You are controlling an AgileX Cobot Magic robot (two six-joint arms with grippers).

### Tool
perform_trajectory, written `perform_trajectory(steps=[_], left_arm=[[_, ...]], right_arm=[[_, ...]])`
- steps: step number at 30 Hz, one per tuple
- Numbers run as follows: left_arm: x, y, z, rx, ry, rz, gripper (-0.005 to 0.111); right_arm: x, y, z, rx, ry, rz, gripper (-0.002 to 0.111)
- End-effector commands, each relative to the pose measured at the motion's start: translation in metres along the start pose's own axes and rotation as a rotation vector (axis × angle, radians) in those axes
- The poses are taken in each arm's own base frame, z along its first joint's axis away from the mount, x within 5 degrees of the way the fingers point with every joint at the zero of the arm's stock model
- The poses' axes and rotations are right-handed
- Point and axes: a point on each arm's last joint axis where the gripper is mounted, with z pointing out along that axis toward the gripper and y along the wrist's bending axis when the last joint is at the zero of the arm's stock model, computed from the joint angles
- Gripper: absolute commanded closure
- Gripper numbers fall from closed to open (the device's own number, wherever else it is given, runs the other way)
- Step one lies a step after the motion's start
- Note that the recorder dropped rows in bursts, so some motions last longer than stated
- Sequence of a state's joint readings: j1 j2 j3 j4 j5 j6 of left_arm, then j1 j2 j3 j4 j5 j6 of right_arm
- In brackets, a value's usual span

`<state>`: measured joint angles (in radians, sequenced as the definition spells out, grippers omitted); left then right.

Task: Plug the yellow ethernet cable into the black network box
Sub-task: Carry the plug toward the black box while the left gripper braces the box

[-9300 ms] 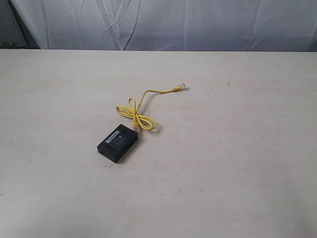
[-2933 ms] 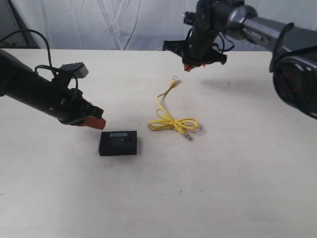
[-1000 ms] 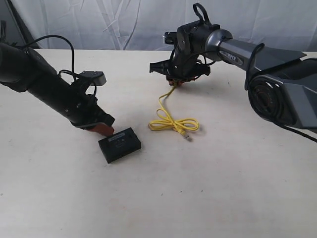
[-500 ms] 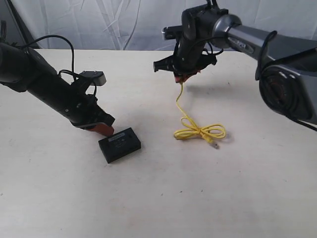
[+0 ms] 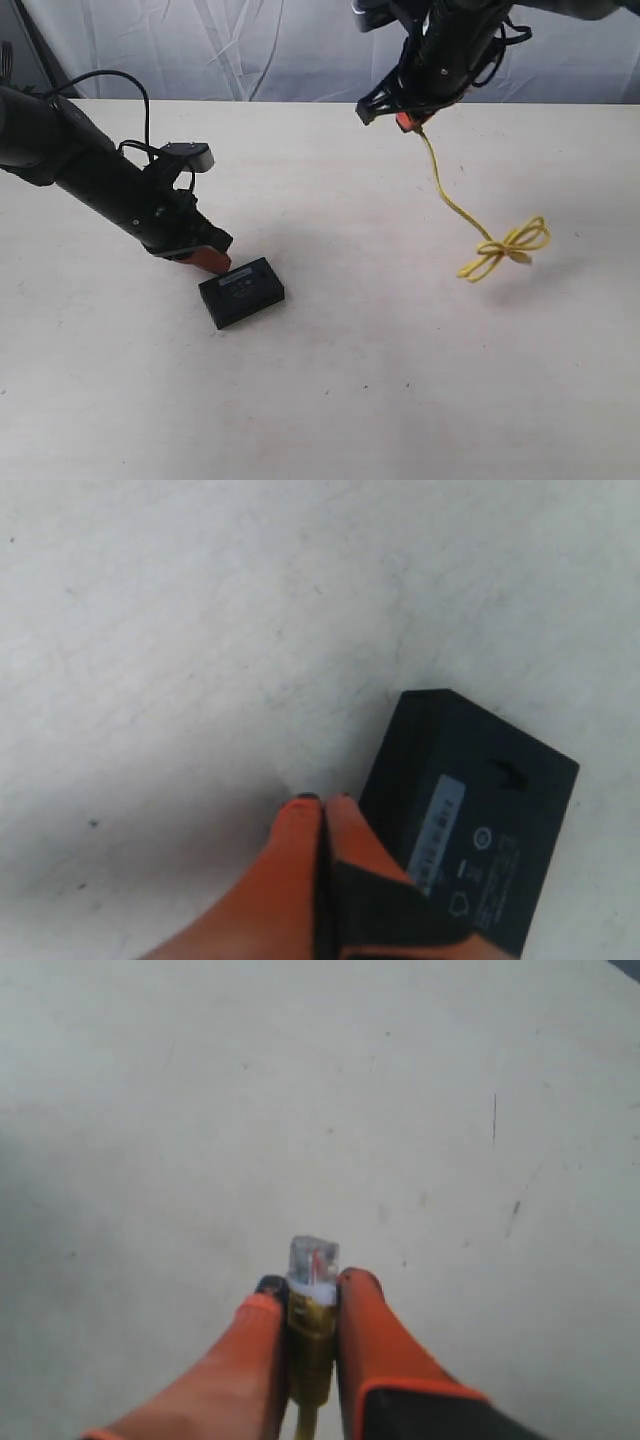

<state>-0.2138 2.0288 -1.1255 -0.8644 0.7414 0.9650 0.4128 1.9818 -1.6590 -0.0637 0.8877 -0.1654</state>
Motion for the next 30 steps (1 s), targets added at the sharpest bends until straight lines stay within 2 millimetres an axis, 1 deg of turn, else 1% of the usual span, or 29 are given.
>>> perform_trajectory(steps=[1,4,7,9,12,13,15,17,18,21,22,25,30], left_arm=[[-0.003,-0.002,0.001,0.002,-0.012,-0.009,0.107],[-0.002,-0.002,0.001,-0.003,-0.005,0.001,0.107],[-0.001,-0.002,0.001,-0.005,0.008,0.007,0.107],[0.001,-0.001,0.001,-0.013,0.024,0.003,0.107],[0.005,0.001,0.002,-0.031,0.059,-0.003,0.107],[0.010,0.001,0.004,-0.029,0.075,-0.006,0.107],[0.015,0.001,0.005,-0.025,0.089,-0.014,0.107],[0.016,0.001,0.006,-0.027,0.085,-0.023,0.107],[0.016,0.001,0.007,-0.026,0.086,-0.025,0.107],[0.018,-0.001,0.006,-0.007,0.105,-0.052,0.107],[0.018,-0.001,0.006,-0.007,0.107,-0.069,0.107],[0.017,-0.002,0.006,-0.002,0.100,-0.096,0.107],[0.016,-0.001,0.006,-0.003,0.081,-0.104,0.107]], right_arm=[[0.032,0.008,-0.023,-0.042,0.007,-0.070,0.109],[0.054,0.023,-0.031,-0.079,0.021,-0.119,0.109],[0.074,0.046,-0.030,-0.100,0.038,-0.197,0.109],[0.086,0.064,-0.025,-0.126,0.067,-0.246,0.109],[0.099,0.087,-0.015,-0.153,0.090,-0.303,0.109],[0.106,0.100,-0.009,-0.165,0.078,-0.337,0.109],[0.114,0.115,-0.003,-0.179,0.068,-0.373,0.109],[0.120,0.126,0.004,-0.198,0.082,-0.387,0.109],[0.120,0.129,0.006,-0.205,0.078,-0.386,0.109],[0.120,0.136,0.023,-0.232,0.066,-0.350,0.109],[0.121,0.138,0.029,-0.254,0.075,-0.362,0.109],[0.123,0.145,0.043,-0.313,0.086,-0.475,0.109],[0.110,0.149,0.054,-0.333,0.093,-0.525,0.109]])
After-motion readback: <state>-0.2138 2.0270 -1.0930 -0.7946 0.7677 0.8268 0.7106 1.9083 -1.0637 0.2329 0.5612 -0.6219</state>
